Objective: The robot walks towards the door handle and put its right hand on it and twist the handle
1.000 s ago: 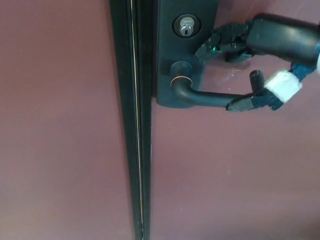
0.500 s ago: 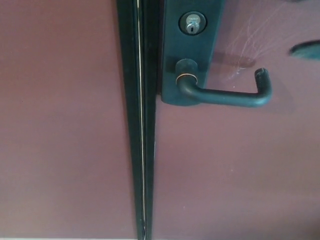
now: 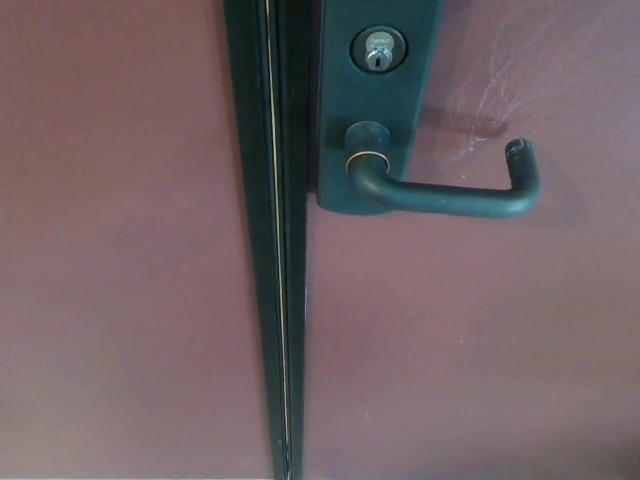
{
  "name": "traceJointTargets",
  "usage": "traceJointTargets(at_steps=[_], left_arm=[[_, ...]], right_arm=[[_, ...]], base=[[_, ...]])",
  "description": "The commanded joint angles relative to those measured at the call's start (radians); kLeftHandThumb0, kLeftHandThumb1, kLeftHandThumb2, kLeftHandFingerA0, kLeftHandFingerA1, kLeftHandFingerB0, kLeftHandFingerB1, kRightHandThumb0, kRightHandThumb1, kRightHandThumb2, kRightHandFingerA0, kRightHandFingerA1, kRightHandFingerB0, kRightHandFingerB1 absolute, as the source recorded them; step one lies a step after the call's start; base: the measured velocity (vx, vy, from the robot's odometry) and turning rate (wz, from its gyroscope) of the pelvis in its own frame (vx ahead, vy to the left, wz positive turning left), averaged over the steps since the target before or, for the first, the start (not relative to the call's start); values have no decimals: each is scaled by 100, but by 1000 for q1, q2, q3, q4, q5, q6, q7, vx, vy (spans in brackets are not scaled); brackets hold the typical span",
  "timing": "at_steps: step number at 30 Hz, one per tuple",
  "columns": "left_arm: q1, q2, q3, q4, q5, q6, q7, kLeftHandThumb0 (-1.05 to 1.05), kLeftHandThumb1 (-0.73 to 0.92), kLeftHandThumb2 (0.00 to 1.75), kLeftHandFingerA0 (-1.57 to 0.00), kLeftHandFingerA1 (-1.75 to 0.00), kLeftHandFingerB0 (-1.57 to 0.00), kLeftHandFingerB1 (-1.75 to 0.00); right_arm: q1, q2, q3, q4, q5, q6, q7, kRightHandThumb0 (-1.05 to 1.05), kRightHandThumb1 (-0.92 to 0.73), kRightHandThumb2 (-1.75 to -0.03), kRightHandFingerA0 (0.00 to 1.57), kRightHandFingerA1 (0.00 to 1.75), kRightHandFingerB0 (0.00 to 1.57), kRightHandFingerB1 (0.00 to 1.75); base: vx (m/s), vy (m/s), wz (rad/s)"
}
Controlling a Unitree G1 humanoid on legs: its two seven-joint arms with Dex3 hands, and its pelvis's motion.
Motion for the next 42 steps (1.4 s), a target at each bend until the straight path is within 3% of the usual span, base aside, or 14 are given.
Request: traceJointTargets(at_steps=[1,10,13,20,22,26,28,30,31,35,36,39,40,42], left_arm=[[47,-5,22,3,-17,-9,7,-21,70,61,-57,-44,-42,-39],[38,-5,20,9,-7,-8,14,-24,69,61,-55,-43,-40,-38],[35,-4,23,-4,-11,-8,2,-26,68,61,-52,-43,-38,-37],[41,-13,54,-23,-32,-13,-7,-28,67,60,-49,-42,-36,-37],[62,-35,81,-37,-62,-41,-11,-28,67,60,-48,-42,-36,-37],[59,-41,93,-38,-68,-49,-9,-28,67,60,-48,-42,-36,-37],[58,-42,96,-38,-67,-49,-9,-28,67,60,-48,-42,-36,-37],[59,-46,101,-40,-64,-57,2,-28,68,60,-48,-42,-35,-37],[59,-48,101,-41,-62,-58,5,-28,67,60,-48,-42,-35,-37],[58,-49,105,-40,-60,-57,5,-28,67,60,-48,-42,-35,-37],[56,-47,100,-34,-52,-56,11,-29,67,61,-47,-42,-34,-37],[55,-47,98,-31,-48,-56,14,-29,67,61,-47,-42,-34,-37],[60,-44,100,-38,-51,-56,9,-30,68,61,-47,-42,-34,-36],[57,-42,95,-37,-46,-53,10,-30,68,61,-47,-42,-34,-36]], right_arm=[[275,122,-525,-137,297,9,216,-35,-25,-86,2,50,0,48],[500,235,-702,-52,364,-127,185,-35,-25,-86,2,50,0,48],[628,352,-735,-65,396,-149,179,-34,-26,-87,2,50,0,48],[813,472,-602,-48,402,-236,105,-34,-27,-87,2,49,0,47],[856,524,-225,235,116,-354,-1,-34,-29,-88,1,49,0,47],[823,558,-18,479,-29,-353,-185,-33,-33,-90,1,48,0,46],[823,554,6,506,-32,-359,-212,-33,-33,-90,1,48,0,46],[761,617,115,787,-128,-489,-423,-33,-36,-92,1,48,0,46],[746,627,140,846,-144,-498,-472,-57,-56,-57,18,31,19,28],[727,623,187,949,-156,-527,-552,-59,-57,-58,19,30,19,28],[641,637,246,1209,-201,-522,-703,-33,-35,-94,7,50,7,48],[598,634,284,1344,-210,-531,-783,-33,-35,-94,7,50,7,48],[536,650,310,1541,-221,-491,-892,-65,-64,-60,27,32,24,29],[532,658,328,1603,-225,-490,-943,-64,-65,-60,27,32,24,29]], base=[[0,0,0],[0,0,0],[0,0,0],[0,0,0],[0,0,0],[0,0,0],[0,0,0],[0,0,0],[0,0,0],[0,0,0],[0,0,0],[0,0,0],[0,0,0],[0,0,0]])
